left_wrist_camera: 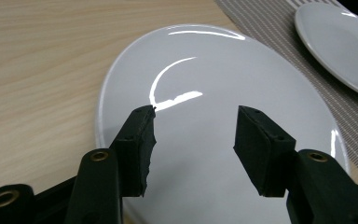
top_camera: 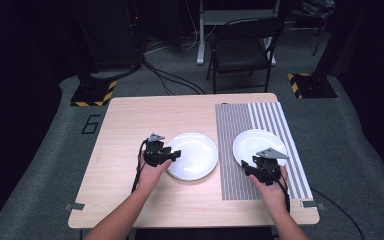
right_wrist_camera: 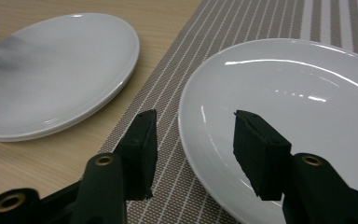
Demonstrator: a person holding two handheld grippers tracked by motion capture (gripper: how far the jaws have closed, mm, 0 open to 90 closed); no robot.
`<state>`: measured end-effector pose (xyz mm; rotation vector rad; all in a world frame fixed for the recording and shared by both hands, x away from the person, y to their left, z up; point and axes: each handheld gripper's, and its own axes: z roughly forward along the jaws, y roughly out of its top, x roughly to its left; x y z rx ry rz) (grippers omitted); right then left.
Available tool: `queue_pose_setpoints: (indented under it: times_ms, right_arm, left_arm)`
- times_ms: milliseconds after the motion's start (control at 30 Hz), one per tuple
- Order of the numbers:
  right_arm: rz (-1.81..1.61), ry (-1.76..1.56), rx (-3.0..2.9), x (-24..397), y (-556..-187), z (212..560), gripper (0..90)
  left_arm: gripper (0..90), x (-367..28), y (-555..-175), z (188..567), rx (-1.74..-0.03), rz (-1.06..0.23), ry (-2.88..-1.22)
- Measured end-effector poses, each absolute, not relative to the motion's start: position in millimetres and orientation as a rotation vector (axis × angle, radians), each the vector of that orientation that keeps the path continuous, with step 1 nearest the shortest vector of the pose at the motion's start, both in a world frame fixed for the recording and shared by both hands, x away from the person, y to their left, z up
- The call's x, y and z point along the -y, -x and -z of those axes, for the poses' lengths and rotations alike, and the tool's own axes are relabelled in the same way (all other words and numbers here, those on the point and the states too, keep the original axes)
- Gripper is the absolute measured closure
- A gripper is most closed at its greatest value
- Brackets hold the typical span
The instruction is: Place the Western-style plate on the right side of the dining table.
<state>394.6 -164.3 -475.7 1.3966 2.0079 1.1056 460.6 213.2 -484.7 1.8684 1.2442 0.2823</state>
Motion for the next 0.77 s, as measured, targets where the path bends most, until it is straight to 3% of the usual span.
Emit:
queue_pose_setpoints:
  times_ms: [267,767]
  right_arm:
    - [-1.112,-1.352,-2.077,145,-394,481,49.2]
    - [-1.114,-1.212,-2.227,113,-390,499,47.0]
  left_arm:
    - [47.1,-245,-445,493,-1.297,-0.297,-1.843]
    - [43.9,-269,-429,506,-1.330,-0.358,-1.844]
